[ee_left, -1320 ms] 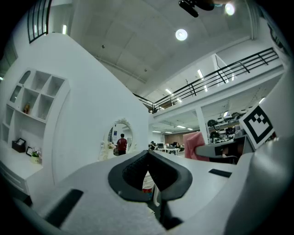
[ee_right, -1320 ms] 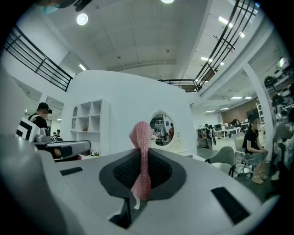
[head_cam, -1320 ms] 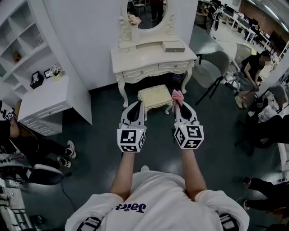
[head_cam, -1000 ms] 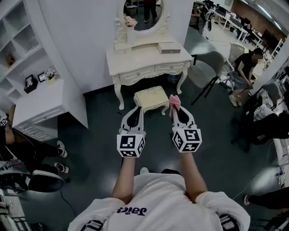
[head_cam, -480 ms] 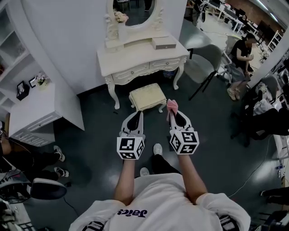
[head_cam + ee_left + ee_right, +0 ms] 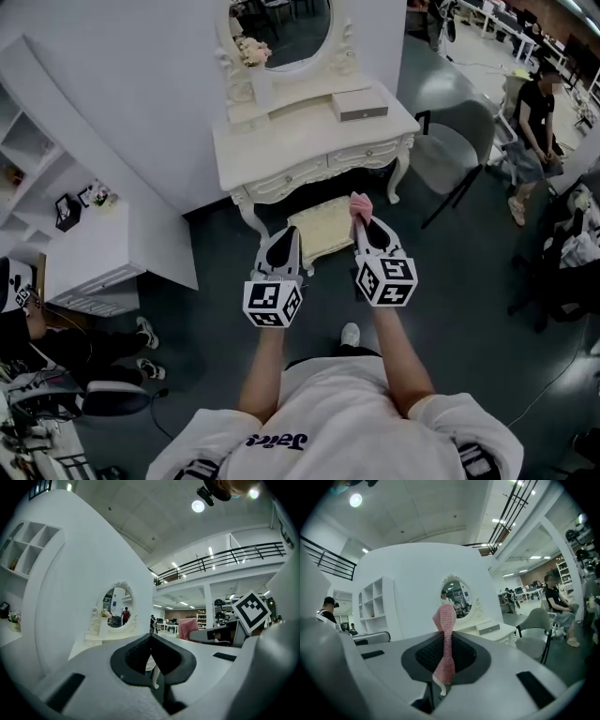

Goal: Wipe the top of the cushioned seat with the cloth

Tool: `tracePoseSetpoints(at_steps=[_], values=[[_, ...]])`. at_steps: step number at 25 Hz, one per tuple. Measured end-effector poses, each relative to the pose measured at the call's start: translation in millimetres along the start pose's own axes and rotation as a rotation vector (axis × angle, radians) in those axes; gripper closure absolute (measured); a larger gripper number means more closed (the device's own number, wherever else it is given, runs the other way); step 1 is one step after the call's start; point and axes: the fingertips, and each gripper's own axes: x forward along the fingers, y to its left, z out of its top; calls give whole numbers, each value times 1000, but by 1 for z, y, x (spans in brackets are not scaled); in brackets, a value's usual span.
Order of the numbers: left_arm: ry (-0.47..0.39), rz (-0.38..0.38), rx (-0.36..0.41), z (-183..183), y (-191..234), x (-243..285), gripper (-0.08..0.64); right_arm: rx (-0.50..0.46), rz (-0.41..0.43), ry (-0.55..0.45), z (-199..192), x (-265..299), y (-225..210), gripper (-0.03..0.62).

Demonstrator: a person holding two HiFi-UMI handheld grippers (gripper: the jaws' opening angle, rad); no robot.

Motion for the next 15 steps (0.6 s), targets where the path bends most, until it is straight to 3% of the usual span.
tracePoseSetpoints(at_steps=[7, 15], values=[[118, 45, -47, -43, 23, 64, 548, 77, -17, 103, -22, 74, -69, 571], [124, 115, -94, -74, 93, 130, 548, 52, 14, 219, -52, 167, -77, 571]])
